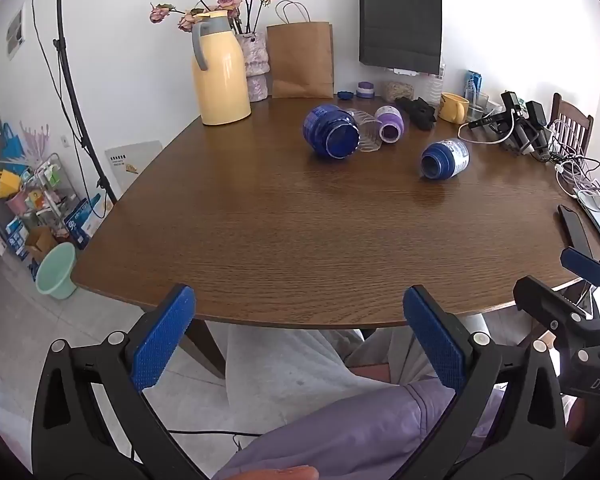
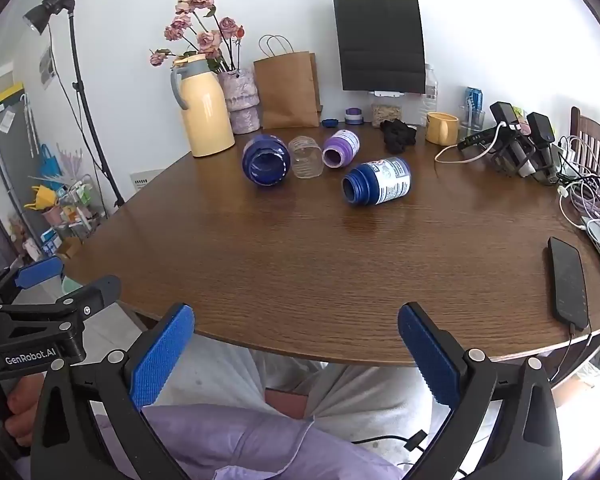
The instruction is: Flip cup upright
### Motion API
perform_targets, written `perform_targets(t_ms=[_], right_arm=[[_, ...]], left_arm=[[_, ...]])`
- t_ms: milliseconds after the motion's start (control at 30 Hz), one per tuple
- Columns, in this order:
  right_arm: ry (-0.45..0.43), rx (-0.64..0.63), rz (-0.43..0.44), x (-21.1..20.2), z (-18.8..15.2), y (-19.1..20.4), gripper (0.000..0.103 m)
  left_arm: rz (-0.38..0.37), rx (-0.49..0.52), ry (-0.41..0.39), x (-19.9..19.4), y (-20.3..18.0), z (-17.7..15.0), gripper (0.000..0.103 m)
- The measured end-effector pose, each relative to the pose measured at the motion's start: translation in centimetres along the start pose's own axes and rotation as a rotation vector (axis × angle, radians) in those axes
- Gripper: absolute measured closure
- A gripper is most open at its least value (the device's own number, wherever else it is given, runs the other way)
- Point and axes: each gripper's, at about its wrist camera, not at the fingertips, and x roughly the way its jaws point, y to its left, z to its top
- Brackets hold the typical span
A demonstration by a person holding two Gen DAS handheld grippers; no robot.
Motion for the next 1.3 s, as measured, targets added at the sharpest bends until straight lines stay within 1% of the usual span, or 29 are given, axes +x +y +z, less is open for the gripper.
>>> perform_targets(t_ms=[100,133,233,367,433,533,633,833,967,1133,1300], right_arm=[[0.024,-0.009,-0.009,-0.1,-0.3,0.0,0.0],[0.037,-0.01,-0.009,0.6,-0.1,0.2,0.0],[0.05,-0.013,-0.031,1.1,-0.2,0.1,0.0],[0.038,-0.008,-0.029,0.7,-0.7,0.0,0.0],[0.039,0.001,-0.03,0.8,-0.8,-0.3,0.0],[0.028,0.0,-0.05,0.7,-0.7,-0.3,0.0],[0.024,-0.026,-0.066,0.6,-0.5,0.1,0.0],[0.028,-0.001,-0.013,0.5,-0.4,-0.2,0.0],[0.043,0.009,-0.015,0.8,-0.3,-0.3,0.0],[0.038,0.011,0.004,0.7,-0.3,-0.2,0.0],[0.04,0.011,-0.007,0.7,-0.4,-0.3,0.0]], left_arm=[[0.001,0.005,0.007,0.1,-0.1,0.0,0.0],[0.0,0.009,0.007,0.1,-0.2,0.0,0.0],[-0.011,0.019,0.019,0.3,-0.6,-0.1,0.0],[-0.011,0.026,0.025,0.1,-1.1,-0.2,0.0],[-0.016,0.016,0.031,0.7,-0.4,-0.3,0.0],[-0.029,0.027,0.048,1.0,-0.8,-0.4,0.0],[-0.036,0.03,0.058,1.2,-0.9,-0.3,0.0],[-0.026,0.028,0.039,0.9,-0.8,-0.3,0.0],[-0.028,0.025,0.045,0.9,-0.6,-0.3,0.0],[-0.027,0.031,0.04,0.7,-0.7,-0.3,0.0],[-0.026,0.03,0.041,0.8,-0.7,-0.3,0.0]])
